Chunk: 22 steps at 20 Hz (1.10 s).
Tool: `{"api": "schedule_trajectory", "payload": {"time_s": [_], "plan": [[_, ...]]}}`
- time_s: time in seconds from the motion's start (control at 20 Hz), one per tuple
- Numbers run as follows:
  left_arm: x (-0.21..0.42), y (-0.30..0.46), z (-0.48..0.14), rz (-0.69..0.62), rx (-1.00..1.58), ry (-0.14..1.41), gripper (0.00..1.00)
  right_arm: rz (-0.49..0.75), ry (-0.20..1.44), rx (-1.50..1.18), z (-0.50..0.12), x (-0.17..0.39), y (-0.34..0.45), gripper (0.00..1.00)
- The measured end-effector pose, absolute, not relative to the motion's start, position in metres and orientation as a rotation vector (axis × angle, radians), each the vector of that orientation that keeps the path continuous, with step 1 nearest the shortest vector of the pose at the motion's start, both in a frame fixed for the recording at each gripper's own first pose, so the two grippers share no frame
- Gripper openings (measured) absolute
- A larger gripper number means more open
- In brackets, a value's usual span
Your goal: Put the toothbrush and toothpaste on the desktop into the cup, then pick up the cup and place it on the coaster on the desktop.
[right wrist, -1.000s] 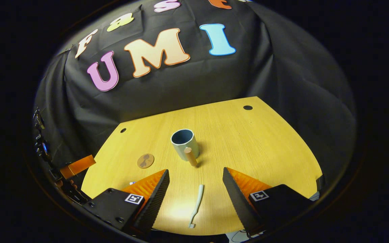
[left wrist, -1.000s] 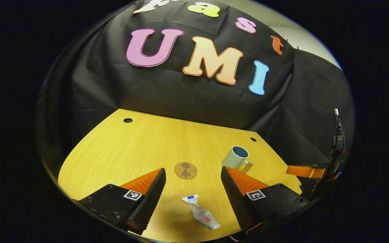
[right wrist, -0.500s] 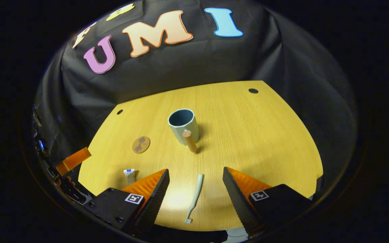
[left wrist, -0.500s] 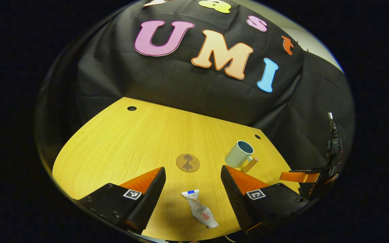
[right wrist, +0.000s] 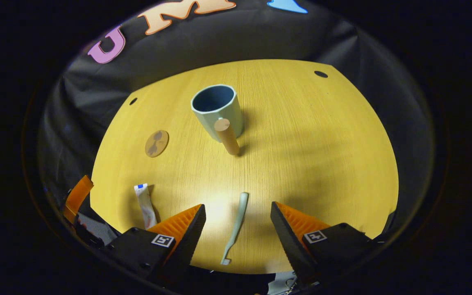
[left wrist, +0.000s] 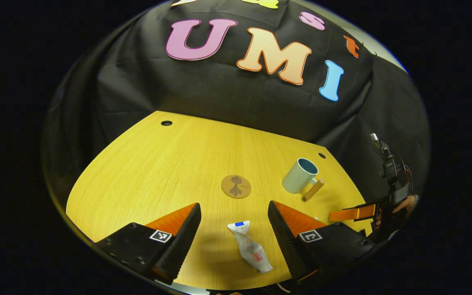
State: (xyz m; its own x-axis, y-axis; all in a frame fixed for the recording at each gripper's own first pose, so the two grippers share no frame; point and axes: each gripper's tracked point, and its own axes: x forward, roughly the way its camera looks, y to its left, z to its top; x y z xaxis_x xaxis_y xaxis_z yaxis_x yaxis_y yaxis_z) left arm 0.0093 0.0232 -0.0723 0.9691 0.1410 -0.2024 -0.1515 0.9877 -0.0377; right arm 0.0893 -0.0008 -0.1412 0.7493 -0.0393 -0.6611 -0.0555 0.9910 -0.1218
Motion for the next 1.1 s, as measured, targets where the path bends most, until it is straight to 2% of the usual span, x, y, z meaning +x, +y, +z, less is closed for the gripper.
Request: {"api": "schedule_trajectory", "payload": {"time_s": [0.05,0.1,0.15,0.4,0.5,0.55,0.6,0.7,0.75,0.8,0.85,0.9,1.1], "plan": [[0.009,0.024,-0.075,0.154,-0.046,0.211,0.96,0.005,0.748,-0.149,-0.148,0.094,-0.002,0.98],[0.008,0.024,-0.079,0.159,-0.040,0.219,0.96,0.004,0.773,-0.163,-0.154,0.097,-0.003,0.94],[0.008,0.025,-0.080,0.167,-0.037,0.221,0.96,0.000,0.798,-0.180,-0.159,0.101,-0.003,0.99],[0.004,0.034,-0.092,0.218,-0.051,0.241,0.96,-0.025,0.877,-0.248,-0.180,0.110,-0.010,0.99],[0.001,0.038,-0.095,0.238,-0.049,0.248,0.95,-0.039,0.912,-0.272,-0.189,0.112,-0.015,0.98],[0.000,0.039,-0.096,0.244,-0.046,0.253,0.95,-0.046,0.921,-0.283,-0.192,0.112,-0.017,0.93],[0.000,0.041,-0.099,0.250,-0.042,0.257,0.95,-0.048,0.925,-0.286,-0.194,0.113,-0.017,0.98],[-0.001,0.042,-0.102,0.261,-0.040,0.265,0.96,-0.044,0.932,-0.283,-0.196,0.113,-0.015,0.82],[-0.001,0.041,-0.104,0.263,-0.042,0.271,0.96,-0.044,0.933,-0.283,-0.198,0.113,-0.015,0.77],[-0.001,0.040,-0.106,0.264,-0.045,0.275,0.96,-0.051,0.940,-0.286,-0.199,0.113,-0.015,0.56],[-0.001,0.040,-0.106,0.263,-0.048,0.278,0.96,-0.052,0.936,-0.285,-0.198,0.114,-0.015,0.57],[0.000,0.038,-0.108,0.262,-0.050,0.281,0.96,-0.061,0.939,-0.284,-0.198,0.114,-0.016,0.51],[0.006,0.033,-0.114,0.254,-0.057,0.306,0.96,-0.075,0.962,-0.316,-0.196,0.115,-0.021,0.44]]}}
